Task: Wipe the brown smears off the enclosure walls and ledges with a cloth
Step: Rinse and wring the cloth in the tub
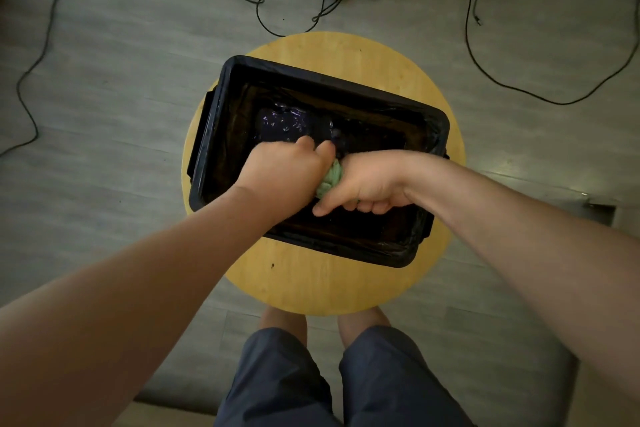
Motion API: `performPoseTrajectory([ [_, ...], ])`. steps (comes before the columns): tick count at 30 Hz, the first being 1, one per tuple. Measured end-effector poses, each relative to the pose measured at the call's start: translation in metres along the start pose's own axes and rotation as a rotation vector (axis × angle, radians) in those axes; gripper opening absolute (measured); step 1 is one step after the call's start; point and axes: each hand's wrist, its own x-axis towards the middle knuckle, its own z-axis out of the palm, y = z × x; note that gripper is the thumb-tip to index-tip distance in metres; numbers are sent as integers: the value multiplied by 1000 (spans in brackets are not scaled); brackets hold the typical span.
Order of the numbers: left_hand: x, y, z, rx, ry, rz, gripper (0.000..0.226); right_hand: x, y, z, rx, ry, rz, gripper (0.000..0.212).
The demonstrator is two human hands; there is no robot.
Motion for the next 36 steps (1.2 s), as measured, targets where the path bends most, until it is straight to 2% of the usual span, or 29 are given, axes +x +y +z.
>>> performPoseTrajectory([
  [2, 6, 2, -8, 3, -44, -17, 19, 1, -1, 9, -135, 228, -42, 28],
  [4, 11, 5, -12, -62, -120, -56, 9, 5, 0, 17, -386, 450, -107, 22],
  [7, 20, 8, -5, -329, -394, -170, 9, 11, 8, 25, -815, 757, -227, 8],
  [9, 24, 5, 0, -574, -621, -226, 12, 18, 15, 27, -966, 885, -333, 6],
  [11, 22, -1, 1, -911, -783, -378, 19, 26, 22, 28, -1036, 969, -426, 2],
  [12, 21, -2, 2, -1028, -804, -428, 25, 29, 25, 28, -1033, 1012, -462, 6],
  [14, 20, 2, 5, -1079, -744, -425, 26, 33, 29, 23, -1036, 1063, -492, 14],
  [16, 21, 11, 10, -862, -560, -309, 19, 35, 29, 16, -945, 945, -410, 12],
  [17, 18, 14, 12, -760, -438, -257, 21, 34, 26, 12, -846, 789, -338, 10],
  [20, 3, 15, 15, -668, -192, -142, 64, 26, 17, 2, -622, 357, -165, 15],
  [22, -9, 11, 18, -608, -87, 0, 68, 21, 13, -2, -511, 238, -75, 19],
  [24, -15, 6, 22, -534, 79, 164, 58, 15, 13, -6, -424, 165, 4, 30],
  [26, -18, 0, 24, -444, 170, 234, 54, 10, 14, -10, -316, 87, 65, 32],
  [29, -20, -6, 24, -371, 223, 296, 63, 5, 15, -17, -85, -33, 108, 29],
  [32, -19, -3, 23, -425, 183, 278, 77, 1, 14, -20, 120, -220, 84, 29],
  [34, -17, -4, 21, -510, 102, 265, 84, 0, 13, -17, 175, -254, 41, 27],
  [36, -15, -9, 20, -489, 33, 289, 90, -1, 14, -14, 200, -220, 12, 21],
])
